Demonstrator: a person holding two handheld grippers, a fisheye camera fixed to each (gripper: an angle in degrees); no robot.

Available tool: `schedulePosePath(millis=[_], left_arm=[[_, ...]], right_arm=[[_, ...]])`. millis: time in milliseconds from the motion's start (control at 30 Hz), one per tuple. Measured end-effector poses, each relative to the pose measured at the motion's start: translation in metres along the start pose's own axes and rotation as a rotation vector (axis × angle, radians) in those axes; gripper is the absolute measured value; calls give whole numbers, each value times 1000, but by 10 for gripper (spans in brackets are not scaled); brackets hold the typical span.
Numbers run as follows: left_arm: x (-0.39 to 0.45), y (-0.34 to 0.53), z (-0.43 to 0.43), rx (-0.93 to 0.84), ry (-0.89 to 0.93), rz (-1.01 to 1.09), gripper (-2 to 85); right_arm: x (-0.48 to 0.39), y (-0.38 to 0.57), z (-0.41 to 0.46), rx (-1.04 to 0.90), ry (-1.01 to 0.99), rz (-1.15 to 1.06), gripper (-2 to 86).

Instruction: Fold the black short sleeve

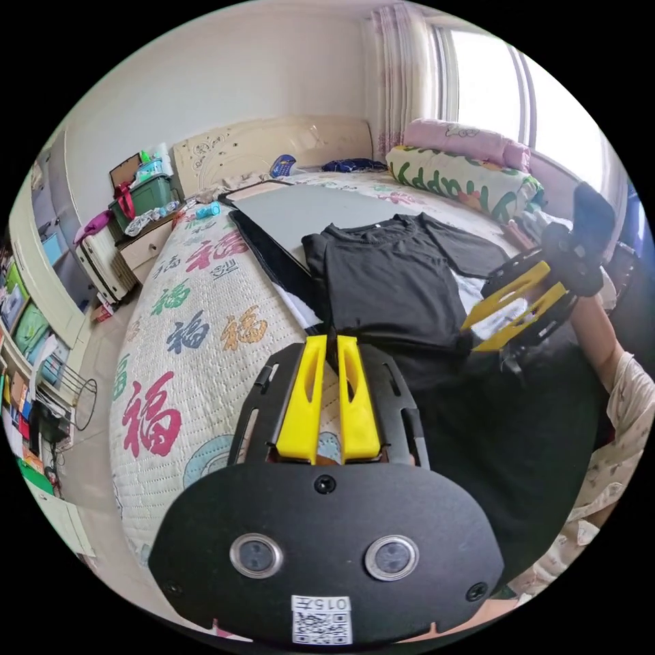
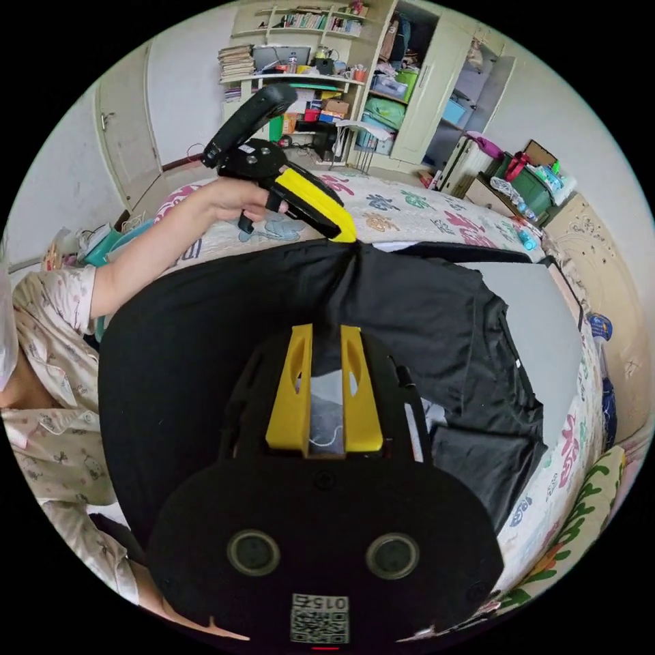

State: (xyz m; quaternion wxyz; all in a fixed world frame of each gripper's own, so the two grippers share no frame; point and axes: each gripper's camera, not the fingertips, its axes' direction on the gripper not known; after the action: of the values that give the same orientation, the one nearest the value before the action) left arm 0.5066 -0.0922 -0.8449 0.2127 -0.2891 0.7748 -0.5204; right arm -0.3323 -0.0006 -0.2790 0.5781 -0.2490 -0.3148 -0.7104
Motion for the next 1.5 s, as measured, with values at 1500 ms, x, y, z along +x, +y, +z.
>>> schedulePosePath(millis=[1500], left_arm=[[-214,-100,206,-156,-20,-194,130]], right_arm=[[309,118,-84,-101,178,731,114]])
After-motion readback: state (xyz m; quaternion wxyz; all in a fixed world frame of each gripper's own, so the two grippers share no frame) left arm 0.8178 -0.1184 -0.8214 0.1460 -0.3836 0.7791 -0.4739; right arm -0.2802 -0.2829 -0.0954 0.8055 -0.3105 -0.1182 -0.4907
